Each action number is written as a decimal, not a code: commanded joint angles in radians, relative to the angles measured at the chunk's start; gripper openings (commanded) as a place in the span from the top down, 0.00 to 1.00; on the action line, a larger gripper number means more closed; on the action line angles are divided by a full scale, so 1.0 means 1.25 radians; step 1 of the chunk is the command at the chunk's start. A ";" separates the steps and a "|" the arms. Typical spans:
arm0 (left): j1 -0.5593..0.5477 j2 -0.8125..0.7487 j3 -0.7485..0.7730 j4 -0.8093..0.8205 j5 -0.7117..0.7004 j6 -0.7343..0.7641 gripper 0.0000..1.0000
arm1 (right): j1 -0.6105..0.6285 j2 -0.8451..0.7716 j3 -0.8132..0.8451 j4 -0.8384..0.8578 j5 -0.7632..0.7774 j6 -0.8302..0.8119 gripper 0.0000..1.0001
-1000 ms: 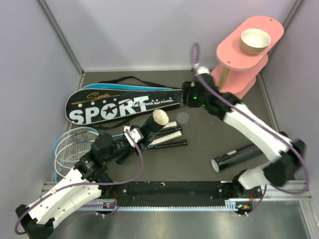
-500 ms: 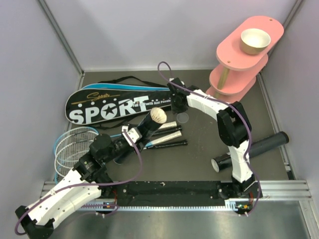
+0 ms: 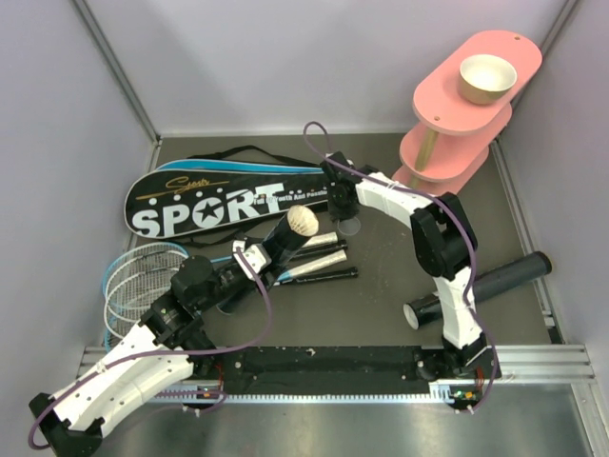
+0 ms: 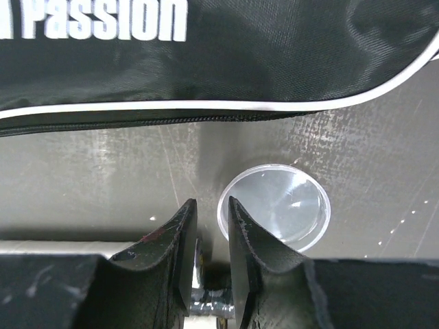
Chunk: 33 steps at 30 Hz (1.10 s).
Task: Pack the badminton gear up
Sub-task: Close the lid on the shuttle tube.
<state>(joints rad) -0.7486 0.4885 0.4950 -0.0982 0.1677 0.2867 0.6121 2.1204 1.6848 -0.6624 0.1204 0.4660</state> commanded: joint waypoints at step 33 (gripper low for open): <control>-0.004 0.044 0.015 0.069 0.043 0.014 0.95 | 0.152 -0.688 0.015 -0.194 -0.473 -0.265 1.00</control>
<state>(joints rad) -0.7486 0.5415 0.4946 -0.0967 0.1951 0.2871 0.6994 1.1770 1.6352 -0.7780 -0.4183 0.1665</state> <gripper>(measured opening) 0.713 0.006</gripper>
